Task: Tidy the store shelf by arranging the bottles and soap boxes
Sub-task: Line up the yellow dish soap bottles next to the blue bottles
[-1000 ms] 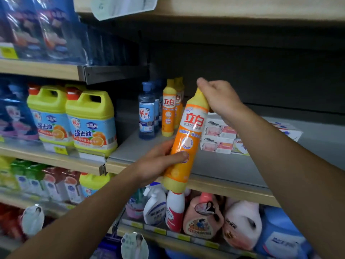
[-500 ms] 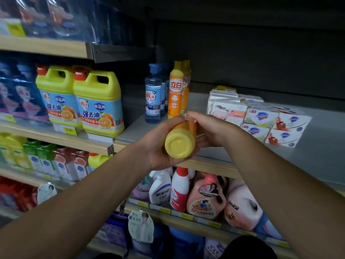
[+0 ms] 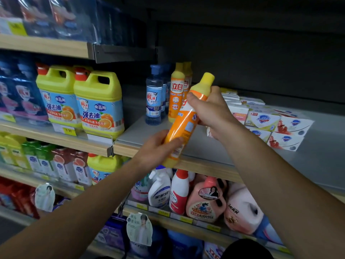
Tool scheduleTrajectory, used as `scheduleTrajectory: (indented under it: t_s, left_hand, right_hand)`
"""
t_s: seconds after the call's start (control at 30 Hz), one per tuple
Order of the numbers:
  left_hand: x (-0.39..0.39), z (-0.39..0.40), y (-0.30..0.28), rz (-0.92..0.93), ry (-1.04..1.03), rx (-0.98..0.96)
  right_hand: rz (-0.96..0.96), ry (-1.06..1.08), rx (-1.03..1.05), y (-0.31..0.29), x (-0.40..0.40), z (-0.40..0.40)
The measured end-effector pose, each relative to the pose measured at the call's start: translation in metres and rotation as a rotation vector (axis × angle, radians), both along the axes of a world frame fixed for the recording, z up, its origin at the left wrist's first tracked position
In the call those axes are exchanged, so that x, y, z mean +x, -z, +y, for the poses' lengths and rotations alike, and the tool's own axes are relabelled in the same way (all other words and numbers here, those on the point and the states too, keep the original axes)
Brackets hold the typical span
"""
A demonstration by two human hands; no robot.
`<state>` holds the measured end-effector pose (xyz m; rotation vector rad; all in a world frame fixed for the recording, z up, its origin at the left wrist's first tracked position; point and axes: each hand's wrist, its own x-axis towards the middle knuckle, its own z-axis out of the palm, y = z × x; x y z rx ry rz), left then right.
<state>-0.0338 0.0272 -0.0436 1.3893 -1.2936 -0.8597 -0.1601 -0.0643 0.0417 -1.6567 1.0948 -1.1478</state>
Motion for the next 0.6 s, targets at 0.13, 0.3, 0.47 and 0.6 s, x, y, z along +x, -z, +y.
scheduleTrajectory:
  t_s: [0.13,0.3,0.47,0.6]
  left_hand:
    - [-0.014,-0.003,0.015,-0.177,-0.210,-0.221]
    - [-0.013,0.005,-0.003,0.842,0.296,0.145]
    - [-0.008,0.007,-0.012,1.187,0.620,0.262]
    - [-0.005,0.003,-0.008,1.219,0.662,0.260]
  right_hand:
    - [0.129,0.075,-0.201,0.003,0.008,-0.003]
    - [-0.289,-0.277,0.322,0.005,-0.001,-0.013]
    - [-0.356,-0.393,0.476,0.018,-0.002,-0.013]
    - [-0.318,-0.349,0.471,0.015,0.003,-0.017]
